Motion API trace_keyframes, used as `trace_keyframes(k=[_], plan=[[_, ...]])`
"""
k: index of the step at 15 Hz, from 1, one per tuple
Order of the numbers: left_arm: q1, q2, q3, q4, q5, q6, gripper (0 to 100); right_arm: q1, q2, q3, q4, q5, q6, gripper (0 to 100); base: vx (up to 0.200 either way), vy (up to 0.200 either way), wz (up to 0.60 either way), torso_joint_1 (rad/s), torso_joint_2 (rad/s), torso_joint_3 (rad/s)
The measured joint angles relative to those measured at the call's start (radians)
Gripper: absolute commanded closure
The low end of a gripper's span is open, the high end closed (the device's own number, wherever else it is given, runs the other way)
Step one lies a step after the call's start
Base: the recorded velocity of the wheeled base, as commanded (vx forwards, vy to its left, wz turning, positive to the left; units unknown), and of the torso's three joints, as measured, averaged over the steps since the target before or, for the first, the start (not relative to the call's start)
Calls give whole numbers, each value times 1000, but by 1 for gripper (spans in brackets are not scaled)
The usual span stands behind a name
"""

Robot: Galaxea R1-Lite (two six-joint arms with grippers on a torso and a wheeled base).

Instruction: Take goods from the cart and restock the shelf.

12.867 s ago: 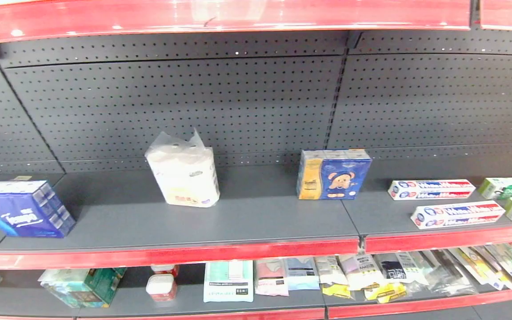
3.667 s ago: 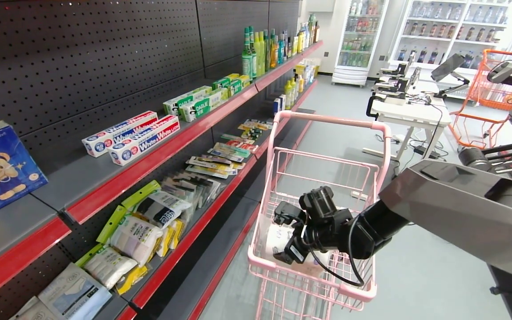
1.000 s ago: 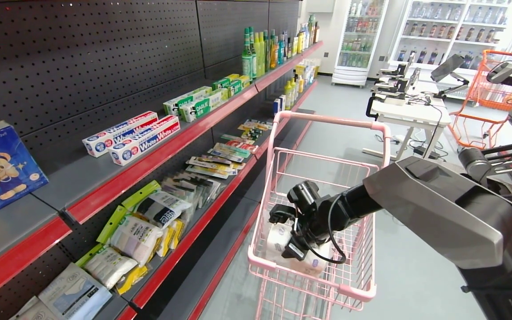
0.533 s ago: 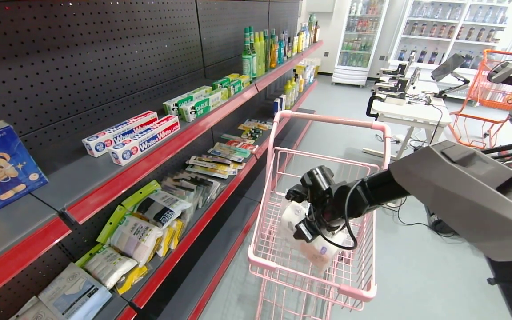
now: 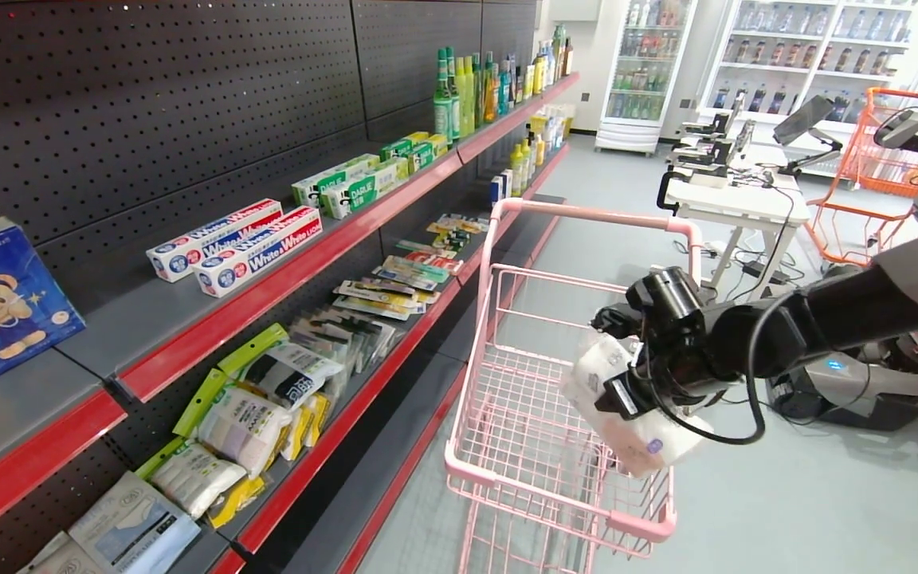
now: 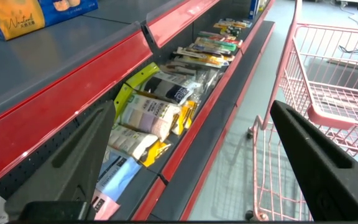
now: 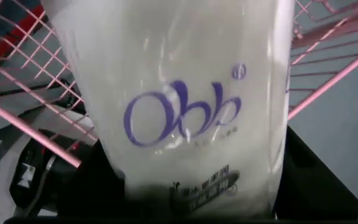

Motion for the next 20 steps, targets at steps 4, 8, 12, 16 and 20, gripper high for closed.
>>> trace_keyframes(k=[4, 8, 12, 16, 20], plan=[[0, 0, 0, 0, 0, 0, 0, 3, -83, 131, -16, -2, 45, 100, 0, 0, 0, 0, 0, 0], [0, 0, 0, 0, 1, 0, 0, 24, -124, 148, -12, -2, 55, 100, 0, 0, 0, 0, 0, 0], [0, 0, 0, 0, 0, 0, 0, 25, -192, 147, -53, -11, 55, 100, 0, 0, 0, 0, 0, 0], [0, 0, 0, 0, 0, 0, 0, -42, -391, 190, -73, -50, 50, 100, 0, 0, 0, 0, 0, 0], [0, 0, 0, 0, 0, 0, 0, -137, -727, 325, -83, -29, 31, 100, 0, 0, 0, 0, 0, 0]])
